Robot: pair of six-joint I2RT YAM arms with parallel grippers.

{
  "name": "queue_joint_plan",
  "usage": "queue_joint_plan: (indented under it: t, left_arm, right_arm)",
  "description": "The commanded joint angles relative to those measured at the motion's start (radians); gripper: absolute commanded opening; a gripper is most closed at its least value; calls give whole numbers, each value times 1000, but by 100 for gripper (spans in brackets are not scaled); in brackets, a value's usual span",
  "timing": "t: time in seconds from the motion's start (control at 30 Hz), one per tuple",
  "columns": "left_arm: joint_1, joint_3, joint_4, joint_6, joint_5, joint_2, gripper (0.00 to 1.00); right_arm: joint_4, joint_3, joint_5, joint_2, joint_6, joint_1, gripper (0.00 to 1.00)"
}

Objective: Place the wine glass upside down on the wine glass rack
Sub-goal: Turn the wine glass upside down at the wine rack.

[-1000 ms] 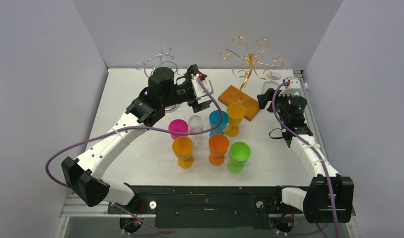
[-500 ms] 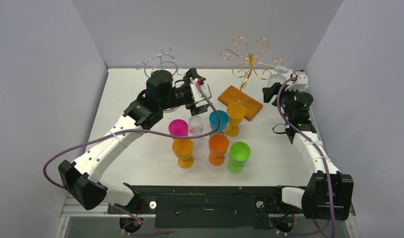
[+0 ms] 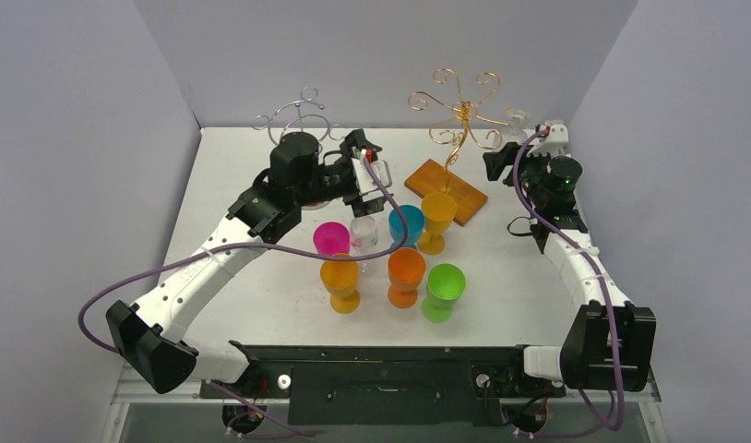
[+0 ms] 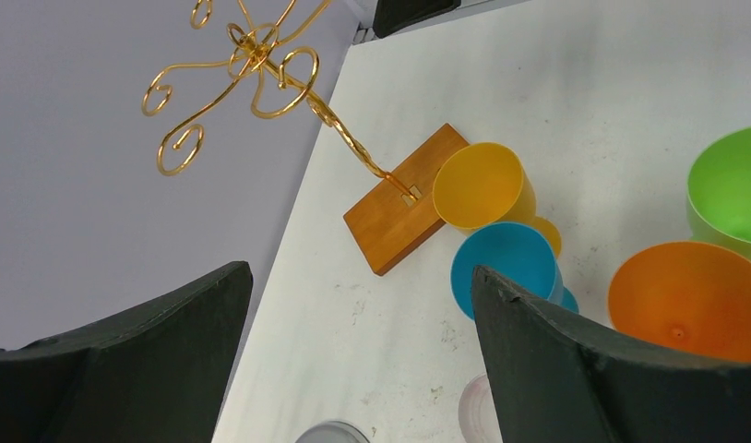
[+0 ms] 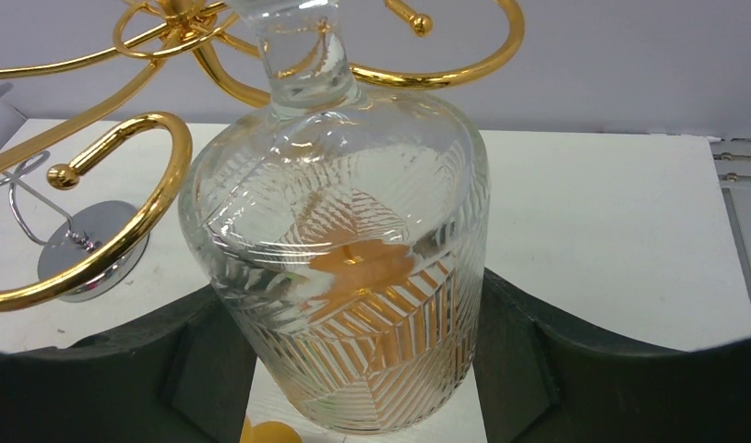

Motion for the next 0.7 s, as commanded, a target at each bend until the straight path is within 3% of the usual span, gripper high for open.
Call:
queue_joint_plan:
  t: [0.0, 0.13, 0.43, 0.67]
  left_arm:
    - [-3, 3, 6, 21, 22, -41, 86]
    - [-3, 13, 8, 17, 20, -31, 86]
    - [-3, 67, 16, -34, -10, 11, 86]
    - [-16, 191, 60, -169, -88, 130, 85]
  right_arm:
    - [76, 84, -54, 12, -50, 24, 0]
    - [-42, 136, -15, 40, -169, 84, 0]
    - [-25, 139, -12, 66, -178, 119, 0]
    - [-3, 61, 5, 36, -199, 155, 0]
